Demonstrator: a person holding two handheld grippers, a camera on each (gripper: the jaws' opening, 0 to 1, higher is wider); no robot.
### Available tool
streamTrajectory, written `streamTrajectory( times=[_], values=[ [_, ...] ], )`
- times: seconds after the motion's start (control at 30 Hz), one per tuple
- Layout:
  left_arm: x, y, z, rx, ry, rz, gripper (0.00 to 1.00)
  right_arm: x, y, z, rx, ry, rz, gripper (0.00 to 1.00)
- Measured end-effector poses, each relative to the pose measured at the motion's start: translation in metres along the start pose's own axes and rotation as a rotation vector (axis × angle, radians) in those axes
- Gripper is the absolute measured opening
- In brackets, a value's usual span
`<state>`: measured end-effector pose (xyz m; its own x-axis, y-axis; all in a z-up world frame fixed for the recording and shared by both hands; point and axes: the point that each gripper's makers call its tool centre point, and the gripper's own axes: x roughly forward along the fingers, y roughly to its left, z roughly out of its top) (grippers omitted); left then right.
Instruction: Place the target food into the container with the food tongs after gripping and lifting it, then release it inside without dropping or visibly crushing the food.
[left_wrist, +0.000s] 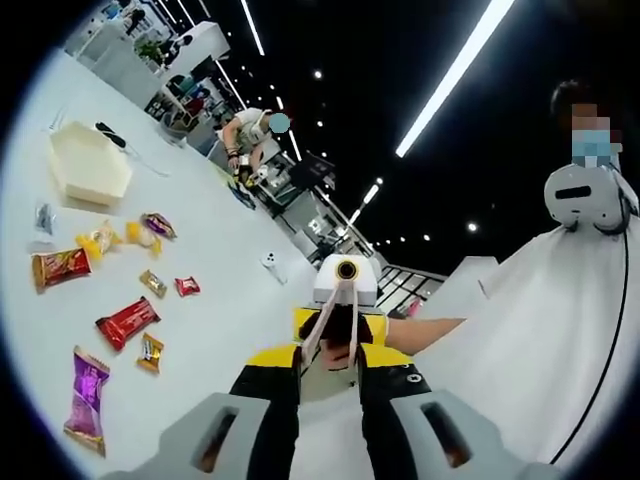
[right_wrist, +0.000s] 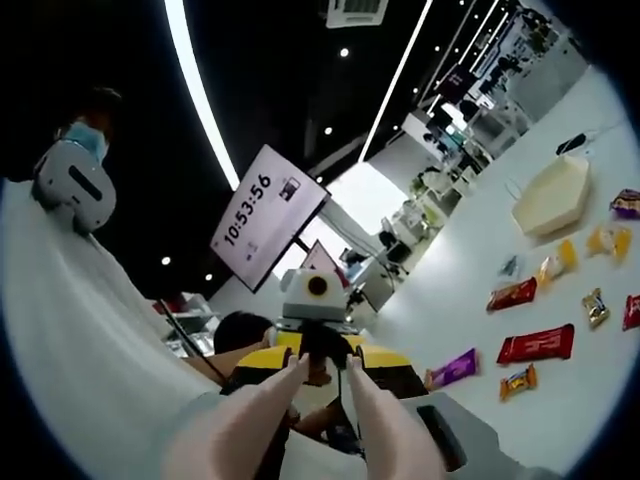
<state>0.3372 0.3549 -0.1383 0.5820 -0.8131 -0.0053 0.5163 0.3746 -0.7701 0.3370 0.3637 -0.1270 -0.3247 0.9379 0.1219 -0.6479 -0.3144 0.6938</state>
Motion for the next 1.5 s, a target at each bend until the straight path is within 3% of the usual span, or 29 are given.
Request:
streamTrajectory(
  times=[0.17,0.43,0.63,0.77,0.87,1.0,1.27,1.5],
  values=[
    [0.000,-0.003,0.004,-0.025,-0.039,-0.026,0.19,0.000,0.003,0.003,-0.001,-0.016,0.013,0.24],
    [0.001,-0.006,0.004,-0.021,-0.044,-0.030,0.21,-0.001,0.004,0.003,0.011,-0.016,0.026,0.24],
    [0.000,0.000,0.003,-0.043,-0.111,-0.018,0.24,-0.002,0.000,0.002,-0.003,-0.006,0.002,0.26],
    [-0.005,-0.001,-0.001,-0.005,-0.127,0.003,0.35,-0.005,-0.002,0.001,-0.002,0.005,-0.009,0.27],
    [-0.014,0.004,0.003,0.003,-0.151,0.041,0.39,-0.014,-0.005,0.007,0.017,-0.029,-0.027,0.27],
    [-0.022,0.007,0.008,0.013,-0.176,0.065,0.42,-0.021,-0.013,0.006,-0.034,-0.022,-0.079,0.26],
    [-0.020,0.022,-0.001,0.102,-0.127,0.181,0.49,-0.021,-0.025,0.011,-0.126,-0.050,-0.166,0.25],
    [-0.027,0.034,0.007,0.125,-0.164,0.259,0.53,-0.024,-0.033,0.021,-0.174,-0.091,-0.224,0.26]
  ],
)
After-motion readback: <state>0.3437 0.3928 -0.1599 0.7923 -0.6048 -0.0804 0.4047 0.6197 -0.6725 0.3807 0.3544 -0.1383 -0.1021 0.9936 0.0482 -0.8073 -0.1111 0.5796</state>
